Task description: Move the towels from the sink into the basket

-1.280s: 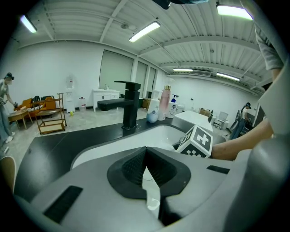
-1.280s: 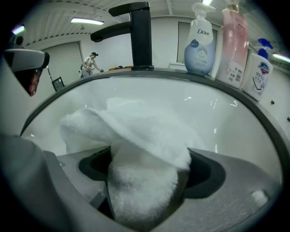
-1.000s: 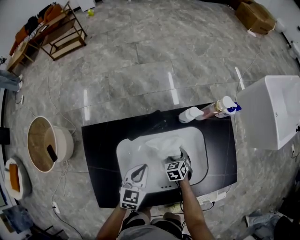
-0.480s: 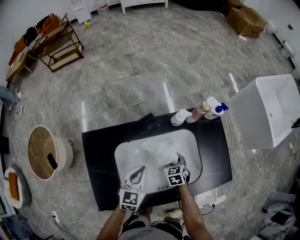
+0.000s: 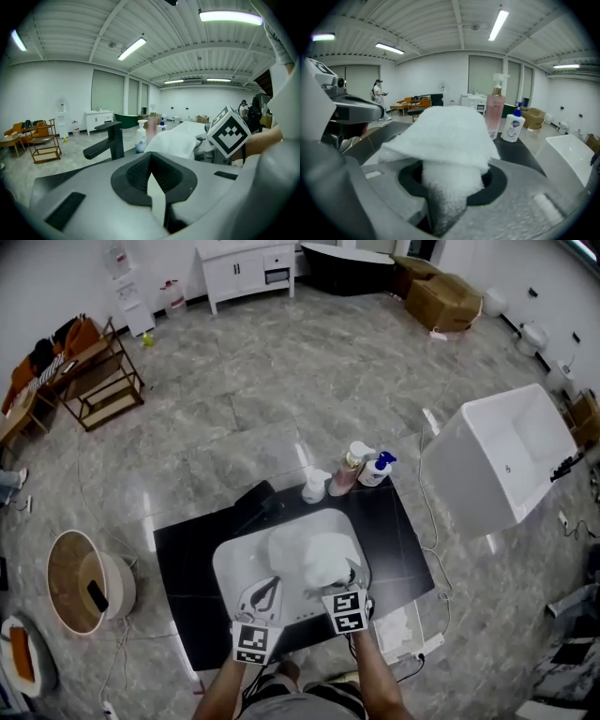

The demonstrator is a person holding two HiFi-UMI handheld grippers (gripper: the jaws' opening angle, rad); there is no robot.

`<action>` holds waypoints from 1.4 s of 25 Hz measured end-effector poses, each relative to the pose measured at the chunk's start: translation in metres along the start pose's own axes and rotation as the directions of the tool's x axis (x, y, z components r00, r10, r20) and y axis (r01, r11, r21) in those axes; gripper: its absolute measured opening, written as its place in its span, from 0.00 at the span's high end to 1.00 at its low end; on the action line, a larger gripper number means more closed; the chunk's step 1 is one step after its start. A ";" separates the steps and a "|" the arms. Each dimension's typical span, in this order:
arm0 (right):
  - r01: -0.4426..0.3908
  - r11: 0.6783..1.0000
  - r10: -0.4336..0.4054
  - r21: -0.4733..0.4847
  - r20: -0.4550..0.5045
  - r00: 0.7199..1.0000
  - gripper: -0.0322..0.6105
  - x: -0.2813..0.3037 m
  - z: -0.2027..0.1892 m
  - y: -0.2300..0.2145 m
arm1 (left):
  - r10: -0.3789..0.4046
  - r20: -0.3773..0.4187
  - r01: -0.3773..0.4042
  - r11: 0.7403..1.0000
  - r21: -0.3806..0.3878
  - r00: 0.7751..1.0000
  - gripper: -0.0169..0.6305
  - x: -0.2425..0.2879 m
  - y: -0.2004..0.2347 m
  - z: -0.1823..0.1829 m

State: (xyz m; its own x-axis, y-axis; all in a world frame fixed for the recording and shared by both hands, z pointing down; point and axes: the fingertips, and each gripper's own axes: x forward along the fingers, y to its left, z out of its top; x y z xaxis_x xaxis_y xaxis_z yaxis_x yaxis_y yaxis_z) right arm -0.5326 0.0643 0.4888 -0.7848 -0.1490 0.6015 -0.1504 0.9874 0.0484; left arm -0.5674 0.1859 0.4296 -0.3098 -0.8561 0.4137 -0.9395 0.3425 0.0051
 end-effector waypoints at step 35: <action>0.615 0.718 -0.676 0.327 0.114 0.729 0.69 -0.489 -0.163 -0.159 | -0.558 0.097 0.513 0.808 0.291 0.824 0.96 -0.026 -0.426 0.097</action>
State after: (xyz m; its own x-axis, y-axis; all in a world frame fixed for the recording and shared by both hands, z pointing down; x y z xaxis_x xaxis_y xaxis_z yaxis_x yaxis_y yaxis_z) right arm -0.0268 -0.0108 0.3167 -0.5385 -0.7815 0.3151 -0.7870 0.6000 0.1433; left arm -0.1728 0.0248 0.3279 0.2549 -0.9343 0.2493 -0.9602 -0.2750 -0.0490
